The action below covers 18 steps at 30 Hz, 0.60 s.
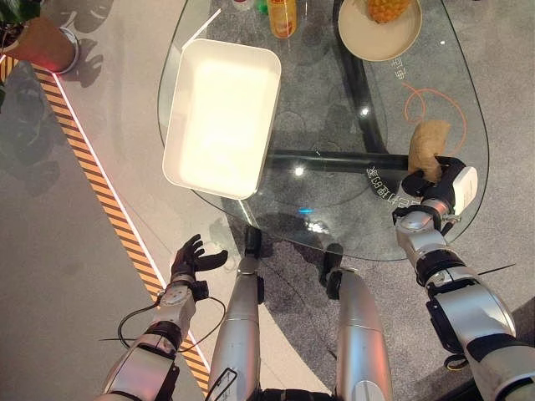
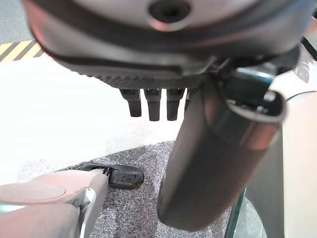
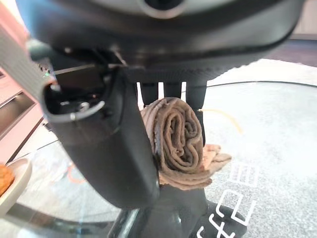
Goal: Wipe the table with a cloth and put it in the basket.
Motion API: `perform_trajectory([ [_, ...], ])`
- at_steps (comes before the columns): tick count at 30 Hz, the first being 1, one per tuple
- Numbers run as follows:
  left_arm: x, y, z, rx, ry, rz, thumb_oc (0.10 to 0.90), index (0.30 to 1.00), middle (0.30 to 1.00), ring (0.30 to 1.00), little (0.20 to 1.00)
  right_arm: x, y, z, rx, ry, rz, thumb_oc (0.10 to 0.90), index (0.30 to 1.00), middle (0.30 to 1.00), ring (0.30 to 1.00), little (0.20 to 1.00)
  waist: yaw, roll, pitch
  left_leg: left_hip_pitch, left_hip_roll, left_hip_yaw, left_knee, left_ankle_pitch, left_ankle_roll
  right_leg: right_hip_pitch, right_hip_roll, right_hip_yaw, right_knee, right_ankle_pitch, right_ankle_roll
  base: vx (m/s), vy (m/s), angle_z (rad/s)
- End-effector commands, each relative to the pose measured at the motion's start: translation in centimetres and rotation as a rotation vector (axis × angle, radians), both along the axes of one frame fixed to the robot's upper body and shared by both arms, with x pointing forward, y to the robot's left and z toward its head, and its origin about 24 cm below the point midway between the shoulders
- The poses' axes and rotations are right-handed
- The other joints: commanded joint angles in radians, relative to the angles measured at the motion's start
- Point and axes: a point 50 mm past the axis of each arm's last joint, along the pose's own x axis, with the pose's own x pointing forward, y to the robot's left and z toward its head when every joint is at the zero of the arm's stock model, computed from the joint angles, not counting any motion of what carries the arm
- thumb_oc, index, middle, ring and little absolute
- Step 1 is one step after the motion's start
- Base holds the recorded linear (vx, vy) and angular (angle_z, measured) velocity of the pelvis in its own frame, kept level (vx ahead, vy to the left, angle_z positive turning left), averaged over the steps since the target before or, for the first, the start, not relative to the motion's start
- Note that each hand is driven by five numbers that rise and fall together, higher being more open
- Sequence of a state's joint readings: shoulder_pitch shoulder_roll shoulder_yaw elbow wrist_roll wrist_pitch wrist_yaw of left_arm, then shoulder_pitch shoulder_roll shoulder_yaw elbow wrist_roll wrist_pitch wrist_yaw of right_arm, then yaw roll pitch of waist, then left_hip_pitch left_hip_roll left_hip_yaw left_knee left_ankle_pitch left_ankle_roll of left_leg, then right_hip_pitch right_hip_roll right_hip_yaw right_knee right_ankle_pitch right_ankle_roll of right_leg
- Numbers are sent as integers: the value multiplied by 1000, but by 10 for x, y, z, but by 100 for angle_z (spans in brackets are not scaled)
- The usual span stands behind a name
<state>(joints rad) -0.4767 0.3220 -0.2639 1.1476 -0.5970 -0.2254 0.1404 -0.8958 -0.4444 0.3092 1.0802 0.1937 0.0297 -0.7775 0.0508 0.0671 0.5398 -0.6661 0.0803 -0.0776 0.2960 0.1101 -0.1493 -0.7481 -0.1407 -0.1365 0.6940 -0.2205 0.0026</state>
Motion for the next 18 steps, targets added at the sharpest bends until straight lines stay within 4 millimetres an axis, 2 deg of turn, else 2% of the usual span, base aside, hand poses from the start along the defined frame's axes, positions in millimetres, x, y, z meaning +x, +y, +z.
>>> perform_trajectory([
  [1,3,-1,5,1,-51,32,800,900,900,900,900,23,46,63,-184,-155,261,100,300,300,300,200,12,14,-20,10,-110,107,103,-152,107,47,41,-16,-213,141,28,0,0,0],
  [9,0,-7,2,-6,-55,19,800,900,900,900,900,26,81,70,-268,-135,399,100,300,300,300,200,22,25,-20,19,-118,108,92,-141,108,54,36,-21,-214,140,22,0,0,0],
  [18,-3,-12,-2,-20,-52,1,800,900,900,900,900,27,102,73,-337,-121,510,100,300,300,300,200,28,40,-20,25,-123,109,87,-132,107,56,28,-22,-213,140,18,5,7,0],
])
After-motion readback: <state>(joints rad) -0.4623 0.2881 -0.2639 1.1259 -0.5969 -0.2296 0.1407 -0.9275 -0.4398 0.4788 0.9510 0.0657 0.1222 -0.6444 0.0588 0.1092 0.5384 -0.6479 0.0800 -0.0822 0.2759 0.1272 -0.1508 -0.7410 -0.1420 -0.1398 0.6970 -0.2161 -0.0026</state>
